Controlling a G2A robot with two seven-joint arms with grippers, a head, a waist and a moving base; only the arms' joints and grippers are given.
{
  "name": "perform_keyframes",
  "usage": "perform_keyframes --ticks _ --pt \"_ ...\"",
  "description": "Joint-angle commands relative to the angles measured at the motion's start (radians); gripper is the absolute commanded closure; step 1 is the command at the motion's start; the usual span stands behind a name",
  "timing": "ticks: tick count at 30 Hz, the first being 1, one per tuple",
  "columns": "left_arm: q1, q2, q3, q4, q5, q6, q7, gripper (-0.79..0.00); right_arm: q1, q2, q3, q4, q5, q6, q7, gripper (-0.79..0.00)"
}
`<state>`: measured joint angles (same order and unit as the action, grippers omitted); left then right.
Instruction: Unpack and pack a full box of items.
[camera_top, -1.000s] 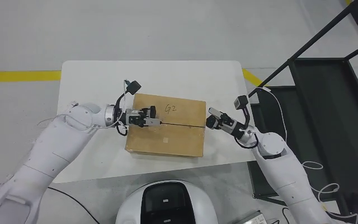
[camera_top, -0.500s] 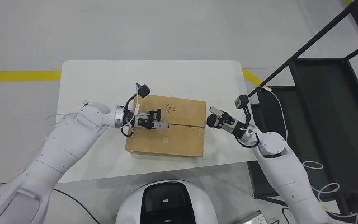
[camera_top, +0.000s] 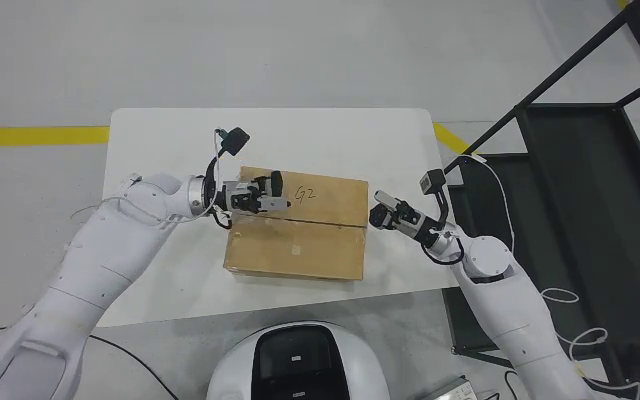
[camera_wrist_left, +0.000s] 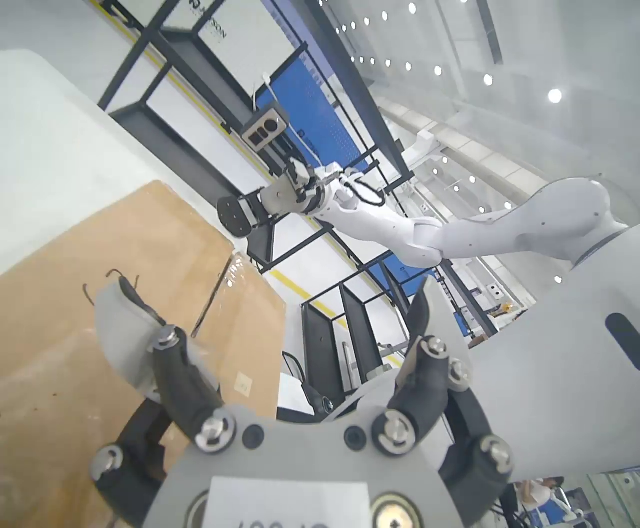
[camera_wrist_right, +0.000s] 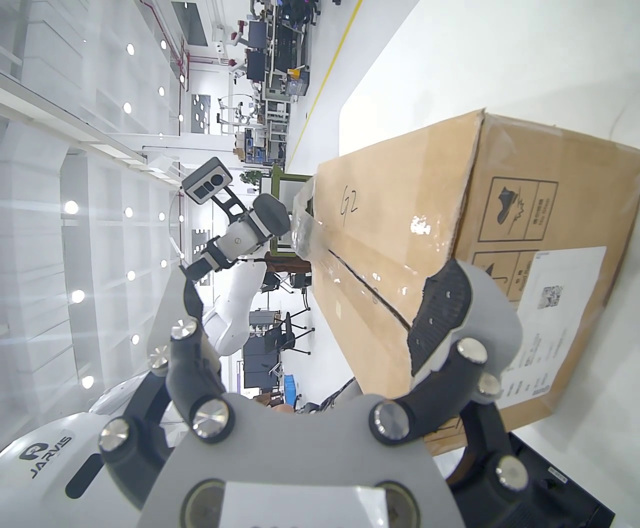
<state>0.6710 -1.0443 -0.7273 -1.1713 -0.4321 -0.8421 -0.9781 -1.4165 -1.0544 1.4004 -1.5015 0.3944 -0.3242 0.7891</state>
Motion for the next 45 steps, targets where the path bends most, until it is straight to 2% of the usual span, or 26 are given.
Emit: perform_keyframes --ticks 1,7,14,21,30,35,40,45 --pt "0.017 0.015 -0.037 -0.003 -0.018 0.001 -0.001 -0.785 0.000 0.000 0.000 -0.001 0.000 -0.001 0.001 -0.785" --pt "0.056 0.042 -0.125 -0.004 -0.067 0.005 0.002 -0.785 0.001 -0.001 0.000 0.000 -0.002 -0.001 0.000 -0.785" --pt "0.107 0.068 -0.235 0.006 -0.041 -0.014 0.078 -0.785 0.001 -0.001 0.002 -0.015 -0.006 -0.012 0.015 -0.785" --pt "0.181 0.099 -0.342 0.052 0.023 0.004 0.145 -0.785 -0.010 0.003 0.016 -0.070 -0.032 -0.134 0.069 -0.785" --pt "0.268 0.120 -0.473 0.100 0.077 0.040 0.355 -0.785 -0.021 0.012 0.009 -0.179 -0.255 -0.254 0.105 -0.785" --pt "0.323 0.132 -0.545 0.092 0.095 0.070 0.433 -0.785 -0.013 0.011 -0.010 -0.229 -0.375 -0.318 0.055 -0.785" --pt "0.341 0.136 -0.563 0.076 0.103 0.075 0.440 -0.785 -0.005 0.001 -0.022 -0.256 -0.542 -0.368 -0.117 -0.785" --pt "0.341 0.136 -0.563 0.076 0.103 0.075 0.440 -0.785 -0.005 0.001 -0.022 -0.256 -0.542 -0.368 -0.117 -0.785"
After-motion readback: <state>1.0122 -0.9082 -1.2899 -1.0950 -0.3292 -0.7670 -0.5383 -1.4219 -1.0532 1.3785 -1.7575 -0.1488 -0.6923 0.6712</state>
